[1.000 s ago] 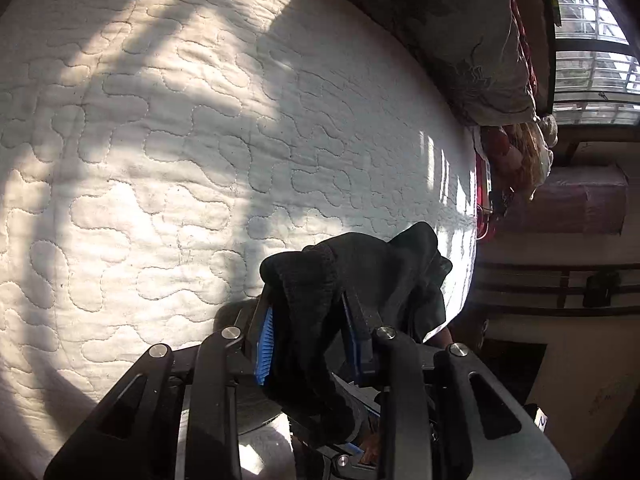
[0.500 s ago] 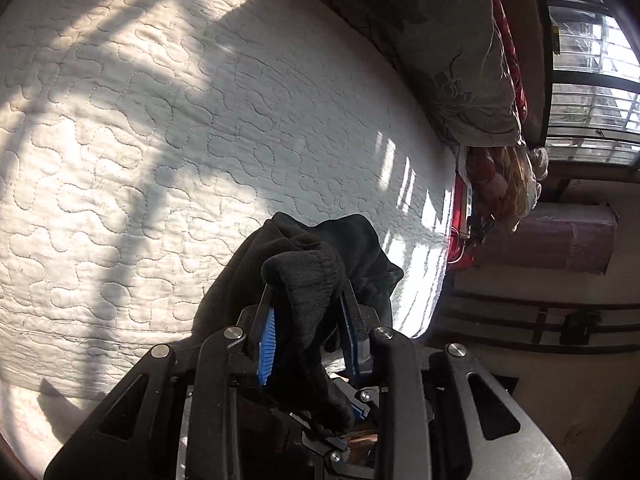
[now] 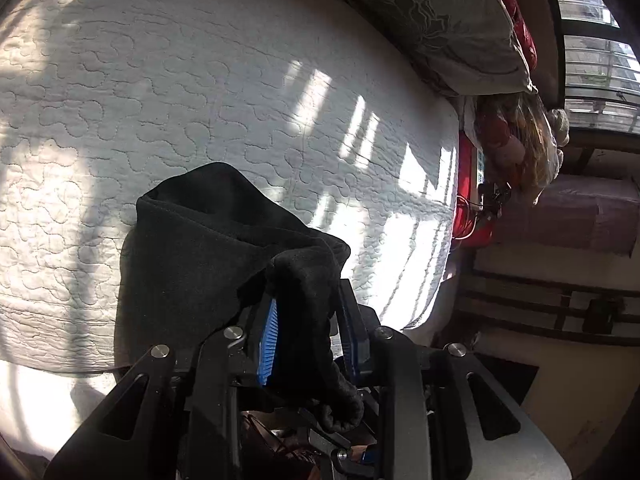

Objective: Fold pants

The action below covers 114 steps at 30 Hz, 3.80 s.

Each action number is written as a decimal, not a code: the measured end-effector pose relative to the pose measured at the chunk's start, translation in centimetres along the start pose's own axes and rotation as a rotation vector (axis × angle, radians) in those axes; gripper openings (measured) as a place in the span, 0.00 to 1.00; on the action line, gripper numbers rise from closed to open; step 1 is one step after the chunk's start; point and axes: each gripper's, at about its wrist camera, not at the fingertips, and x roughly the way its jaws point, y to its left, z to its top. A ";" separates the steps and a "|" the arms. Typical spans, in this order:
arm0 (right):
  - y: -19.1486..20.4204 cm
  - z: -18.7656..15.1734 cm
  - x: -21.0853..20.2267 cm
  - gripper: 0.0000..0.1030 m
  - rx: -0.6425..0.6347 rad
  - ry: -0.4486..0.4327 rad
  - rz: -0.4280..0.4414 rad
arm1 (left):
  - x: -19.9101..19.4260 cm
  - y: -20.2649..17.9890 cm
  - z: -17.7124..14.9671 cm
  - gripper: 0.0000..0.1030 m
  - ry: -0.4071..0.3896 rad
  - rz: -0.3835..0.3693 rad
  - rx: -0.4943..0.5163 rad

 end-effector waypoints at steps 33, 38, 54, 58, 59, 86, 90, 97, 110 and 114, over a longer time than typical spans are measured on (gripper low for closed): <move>-21.7 -5.0 -7.4 0.41 0.577 -0.040 0.147 | 2.6 -3.6 -4.4 0.33 -0.106 0.096 -0.080; -17.3 -0.8 -8.0 0.54 0.398 -0.089 0.307 | 0.3 1.4 -6.9 0.41 -0.207 0.024 -0.178; -20.8 -2.7 -0.7 0.29 0.537 0.065 0.242 | 2.7 7.0 -6.2 0.48 -0.238 -0.031 -0.276; -19.7 -0.8 -3.1 0.52 0.501 -0.017 0.265 | 0.5 4.8 -6.4 0.52 -0.292 -0.089 -0.217; -19.4 -0.2 -3.4 0.52 0.495 -0.031 0.276 | 0.5 4.0 -6.2 0.58 -0.288 -0.102 -0.201; -21.3 -0.8 -2.2 0.64 0.429 0.068 0.098 | 0.4 5.6 -7.0 0.69 -0.256 -0.145 -0.181; -18.8 0.3 -4.1 0.64 0.349 -0.052 0.119 | 1.7 2.5 -5.6 0.69 -0.213 -0.198 -0.117; -16.5 -1.0 -1.9 0.64 0.244 0.045 0.105 | 5.1 2.1 0.4 0.67 -0.194 -0.067 -0.144; -21.9 -1.3 -1.9 0.69 0.409 0.099 0.136 | -0.6 6.4 -4.0 0.69 -0.241 -0.018 0.017; -20.8 -1.4 1.0 0.69 0.413 0.154 0.156 | 0.5 9.4 -4.5 0.69 -0.202 -0.059 -0.055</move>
